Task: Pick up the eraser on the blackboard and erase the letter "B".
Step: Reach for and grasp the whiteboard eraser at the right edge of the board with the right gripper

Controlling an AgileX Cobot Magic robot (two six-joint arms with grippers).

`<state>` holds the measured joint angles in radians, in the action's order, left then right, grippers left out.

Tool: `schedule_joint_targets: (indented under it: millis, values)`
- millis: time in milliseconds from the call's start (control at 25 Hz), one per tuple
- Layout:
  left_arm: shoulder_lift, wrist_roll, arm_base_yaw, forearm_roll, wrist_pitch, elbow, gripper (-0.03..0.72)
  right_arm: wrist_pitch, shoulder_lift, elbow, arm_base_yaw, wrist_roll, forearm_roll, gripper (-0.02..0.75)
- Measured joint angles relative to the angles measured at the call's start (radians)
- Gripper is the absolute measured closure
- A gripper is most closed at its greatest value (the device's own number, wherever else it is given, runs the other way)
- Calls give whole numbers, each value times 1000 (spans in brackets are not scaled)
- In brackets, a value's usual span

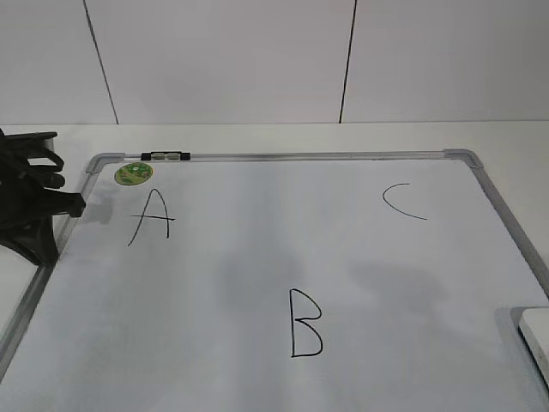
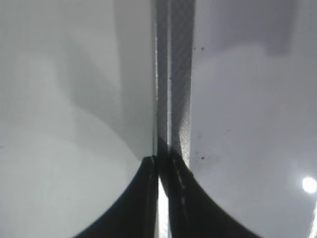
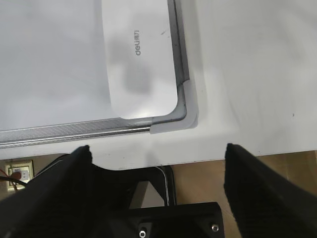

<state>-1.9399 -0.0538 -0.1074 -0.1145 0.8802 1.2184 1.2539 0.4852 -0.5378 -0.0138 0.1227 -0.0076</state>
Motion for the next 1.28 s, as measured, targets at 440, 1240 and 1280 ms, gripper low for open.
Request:
schedule_joint_targets:
  millis: [440, 1240, 1280]
  values:
    - [0, 0, 0, 0, 0, 0, 669, -147, 301, 0, 0, 24, -10, 95]
    - [0, 0, 0, 0, 7, 0, 666, -338, 735, -103, 0, -85, 24, 132]
    - [0, 0, 0, 0, 7, 0, 666, -338, 747, -103, 0, -85, 28, 118]
